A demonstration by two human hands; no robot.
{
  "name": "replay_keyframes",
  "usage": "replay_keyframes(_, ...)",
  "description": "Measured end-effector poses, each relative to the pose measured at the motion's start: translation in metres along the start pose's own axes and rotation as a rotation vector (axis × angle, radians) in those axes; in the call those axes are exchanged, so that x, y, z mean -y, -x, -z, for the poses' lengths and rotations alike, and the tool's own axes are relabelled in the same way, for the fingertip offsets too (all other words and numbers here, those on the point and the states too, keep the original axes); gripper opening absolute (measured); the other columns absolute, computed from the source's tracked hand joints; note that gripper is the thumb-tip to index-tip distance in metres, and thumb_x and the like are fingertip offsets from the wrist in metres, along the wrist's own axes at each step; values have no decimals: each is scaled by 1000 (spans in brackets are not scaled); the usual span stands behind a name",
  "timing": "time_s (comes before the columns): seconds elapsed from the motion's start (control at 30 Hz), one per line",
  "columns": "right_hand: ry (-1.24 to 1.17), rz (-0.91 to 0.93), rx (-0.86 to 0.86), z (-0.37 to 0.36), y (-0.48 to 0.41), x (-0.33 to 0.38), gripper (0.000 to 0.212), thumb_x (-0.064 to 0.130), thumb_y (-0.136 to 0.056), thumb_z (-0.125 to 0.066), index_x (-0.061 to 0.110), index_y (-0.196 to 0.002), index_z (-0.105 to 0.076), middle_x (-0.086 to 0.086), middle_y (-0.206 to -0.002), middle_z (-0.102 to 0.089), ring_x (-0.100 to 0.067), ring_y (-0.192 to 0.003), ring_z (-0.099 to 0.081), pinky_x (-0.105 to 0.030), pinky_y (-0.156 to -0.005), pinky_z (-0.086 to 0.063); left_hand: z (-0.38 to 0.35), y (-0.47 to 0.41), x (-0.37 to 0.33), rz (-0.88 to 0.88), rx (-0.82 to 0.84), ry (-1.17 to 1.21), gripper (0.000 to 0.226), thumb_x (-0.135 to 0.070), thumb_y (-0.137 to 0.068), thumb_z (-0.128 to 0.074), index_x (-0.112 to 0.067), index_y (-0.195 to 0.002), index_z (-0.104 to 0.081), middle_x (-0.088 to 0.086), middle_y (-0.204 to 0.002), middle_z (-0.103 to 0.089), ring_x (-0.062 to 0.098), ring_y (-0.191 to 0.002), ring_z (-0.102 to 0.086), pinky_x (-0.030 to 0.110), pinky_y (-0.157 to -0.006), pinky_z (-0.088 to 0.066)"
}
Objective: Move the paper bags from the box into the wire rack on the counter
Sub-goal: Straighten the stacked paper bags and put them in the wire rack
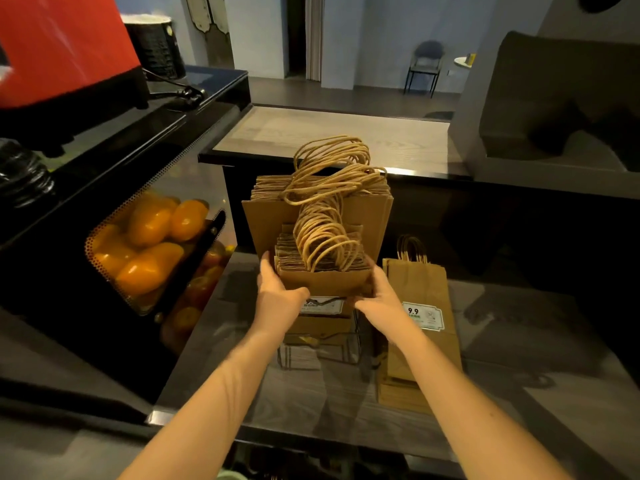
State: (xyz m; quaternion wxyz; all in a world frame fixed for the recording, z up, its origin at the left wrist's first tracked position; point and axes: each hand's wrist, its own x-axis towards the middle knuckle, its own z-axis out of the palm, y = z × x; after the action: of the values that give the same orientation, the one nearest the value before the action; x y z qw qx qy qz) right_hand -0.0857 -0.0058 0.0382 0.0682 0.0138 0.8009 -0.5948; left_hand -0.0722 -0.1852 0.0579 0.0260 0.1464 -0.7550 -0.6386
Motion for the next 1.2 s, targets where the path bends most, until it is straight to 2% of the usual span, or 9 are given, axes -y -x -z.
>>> replay_keyframes(0.13, -54, -70, -140, 25, 2, -15, 80, -13, -86, -57, 25, -150, -29, 5, -141, -39, -15, -121, -47, -25, -84, -53, -11, 33, -21, -155, -174, -26, 93, 6, -81, -64, -26, -151, -11, 2, -155, -19, 16, -139, -27, 20, -104, -29)
replay_keyframes(0.23, -108, -141, -205, 49, 5, -34, 67, -10, -90, -52, 21, -147, -34, -5, -141, -46, -23, -117, -52, -25, -80, -48, -25, 60, -27, -519, -219, -138, 92, 8, -81, -62, -21, -150, -9, 0, -157, -6, 1, -140, -11, -3, -102, -15)
replay_keyframes(0.4, -162, -205, -261, 86, 22, -61, 53, -10, -93, -47, 15, -140, -44, -8, -137, -47, -22, -112, -55, -26, -83, -50, -64, 73, -5, -996, -113, -436, 86, 8, -78, -58, -13, -148, -12, 6, -159, 5, 28, -148, 5, 56, -116, -19)
replay_keyframes(0.67, -223, -293, -343, 113, 26, -88, 44, -16, -90, -47, 1, -130, -48, -20, -130, -54, -36, -122, -52, -35, -95, -48, -116, 70, 12, -1133, 103, -850, 88, -7, -76, -41, -10, -152, 2, 7, -160, 13, 24, -148, 8, 44, -120, -2)
replay_keyframes(0.73, -261, -313, -375, 118, 28, -90, 40, -13, -90, -50, 9, -123, -53, -10, -117, -58, -30, -114, -56, -25, -81, -54, -130, 66, 12, -1024, 251, -781, 82, -1, -80, -42, -14, -152, -4, 2, -160, 7, 16, -148, 8, 35, -121, -6)
replay_keyframes(0.83, -186, -346, -363, 121, 31, -96, 43, -5, -88, -58, 25, -118, -53, 1, -113, -60, -22, -110, -57, -40, -95, -51, -142, 57, 14, -597, 408, -657, 78, -5, -91, -51, -24, -152, -6, -7, -159, -3, 10, -147, -10, 20, -112, -15)
replay_keyframes(0.93, -137, -393, -324, 126, 31, -104, 51, -3, -87, -58, 36, -119, -48, 9, -108, -57, -16, -103, -57, -43, -95, -51, -158, 45, 23, -159, 410, -600, 78, -25, -96, -52, -23, -153, 1, 4, -152, -35, 20, -128, -49, 26, -100, -40)
replay_keyframes(1.07, -190, -454, -202, 126, 27, -113, 41, 4, -89, -58, 31, -120, -58, 5, -113, -67, -13, -100, -62, -36, -89, -54, -181, 21, 30, 280, 423, -508, 86, -38, -97, -50, -21, -150, 14, 15, -147, -42, 33, -127, -48, 39, -102, -40)
replay_keyframes(1.2, -222, -516, -150, 122, 24, -122, 48, 6, -90, -57, 27, -134, -53, 2, -119, -65, -19, -110, -60, -41, -100, -49, -188, 13, 45, 576, 417, -135, 69, -33, -92, -60, -14, -148, -26, 15, -140, -48, 32, -124, -50, 43, -106, -41)
